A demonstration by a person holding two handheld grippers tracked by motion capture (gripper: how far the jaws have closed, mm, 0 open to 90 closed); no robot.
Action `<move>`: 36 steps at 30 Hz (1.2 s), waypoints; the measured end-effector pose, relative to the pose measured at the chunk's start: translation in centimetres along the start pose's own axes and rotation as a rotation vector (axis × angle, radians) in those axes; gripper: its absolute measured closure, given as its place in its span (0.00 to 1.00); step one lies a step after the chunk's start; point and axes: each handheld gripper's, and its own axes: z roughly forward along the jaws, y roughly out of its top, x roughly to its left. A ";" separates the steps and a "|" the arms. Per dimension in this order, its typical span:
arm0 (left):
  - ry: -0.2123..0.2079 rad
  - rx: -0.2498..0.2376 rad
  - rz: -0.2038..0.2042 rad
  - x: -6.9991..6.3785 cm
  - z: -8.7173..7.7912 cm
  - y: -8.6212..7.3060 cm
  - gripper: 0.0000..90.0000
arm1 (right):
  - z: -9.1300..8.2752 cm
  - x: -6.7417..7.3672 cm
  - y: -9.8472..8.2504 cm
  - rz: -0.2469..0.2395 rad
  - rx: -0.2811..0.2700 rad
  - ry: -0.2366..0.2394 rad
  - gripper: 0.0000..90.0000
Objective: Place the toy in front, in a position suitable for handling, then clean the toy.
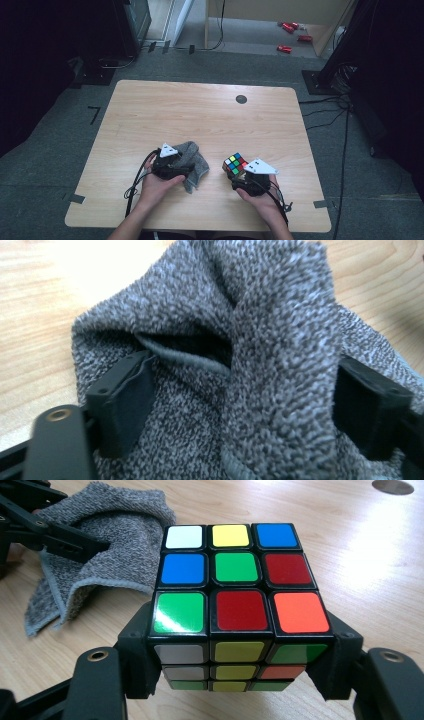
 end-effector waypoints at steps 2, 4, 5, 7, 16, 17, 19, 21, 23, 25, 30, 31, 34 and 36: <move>-0.027 -0.003 0.007 0.0 -0.1 0.0 0.37 | 0.3 -0.1 0.0 0.001 0.003 -0.001 0.38; -0.058 -0.012 0.011 0.0 -0.2 -0.1 0.51 | 0.5 -0.1 0.0 -0.005 0.005 -0.002 0.38; -0.062 -0.029 0.035 -0.1 -0.4 -0.2 0.57 | 0.5 -0.1 0.1 -0.006 0.004 -0.004 0.38; -0.054 -0.055 0.087 -0.3 -0.9 -0.2 0.75 | 0.5 0.0 0.1 -0.003 -0.001 0.001 0.38; -0.175 -0.215 0.102 -0.5 -3.9 0.7 0.88 | 0.7 0.9 0.3 -0.031 -0.011 0.021 0.38; -0.208 -0.230 0.100 -0.5 -4.2 0.9 0.88 | 0.7 1.1 0.4 -0.035 -0.014 0.024 0.38; -0.260 -0.264 0.099 -0.8 -4.8 1.2 0.88 | 0.7 1.4 0.4 -0.044 -0.015 0.032 0.38; -0.313 -0.276 0.117 -1.4 -5.1 1.5 0.88 | 0.9 1.8 0.5 -0.055 -0.011 0.041 0.38; -0.353 -0.273 0.157 -2.3 -5.4 1.9 0.88 | 1.1 2.4 0.5 -0.065 -0.005 0.049 0.38; -0.390 -0.260 0.197 -3.5 -5.4 2.1 0.88 | 1.3 3.0 0.6 -0.079 0.000 0.062 0.38; -0.399 -0.220 0.272 -6.1 -4.9 2.1 0.86 | 1.9 4.6 1.0 -0.119 0.016 0.074 0.38; -0.392 -0.216 0.276 -6.4 -4.8 2.1 0.85 | 2.0 4.8 0.9 -0.122 0.021 0.073 0.38; -0.350 -0.205 0.306 -7.2 -4.6 2.1 0.83 | 2.2 5.3 0.9 -0.142 0.027 0.065 0.38; -0.299 -0.197 0.323 -7.4 -4.6 2.2 0.84 | 2.2 5.6 0.8 -0.163 0.025 0.053 0.39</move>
